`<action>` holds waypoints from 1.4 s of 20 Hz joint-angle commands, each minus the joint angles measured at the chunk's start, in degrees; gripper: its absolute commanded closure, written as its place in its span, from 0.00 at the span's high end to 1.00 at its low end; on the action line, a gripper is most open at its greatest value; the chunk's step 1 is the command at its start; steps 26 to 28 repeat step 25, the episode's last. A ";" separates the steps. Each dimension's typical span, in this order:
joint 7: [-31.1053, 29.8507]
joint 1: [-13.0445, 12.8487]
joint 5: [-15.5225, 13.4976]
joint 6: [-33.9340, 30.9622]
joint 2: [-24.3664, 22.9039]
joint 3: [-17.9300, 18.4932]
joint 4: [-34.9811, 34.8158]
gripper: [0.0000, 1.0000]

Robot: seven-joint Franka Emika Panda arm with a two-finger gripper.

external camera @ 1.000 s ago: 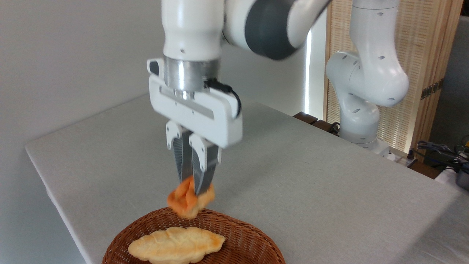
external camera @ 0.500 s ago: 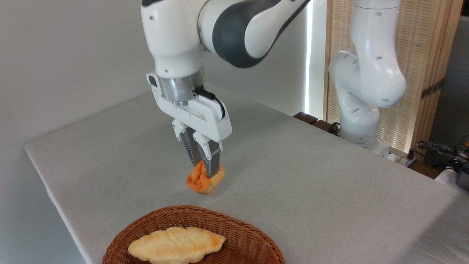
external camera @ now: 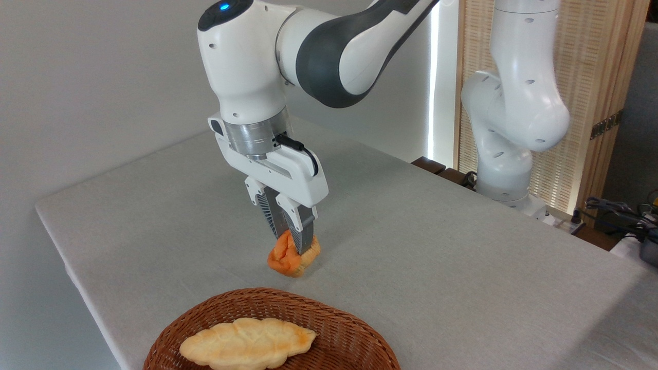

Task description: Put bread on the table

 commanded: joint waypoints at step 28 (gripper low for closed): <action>-3.58 0.18 0.93 -3.09 -1.22 1.59 10.45 1.00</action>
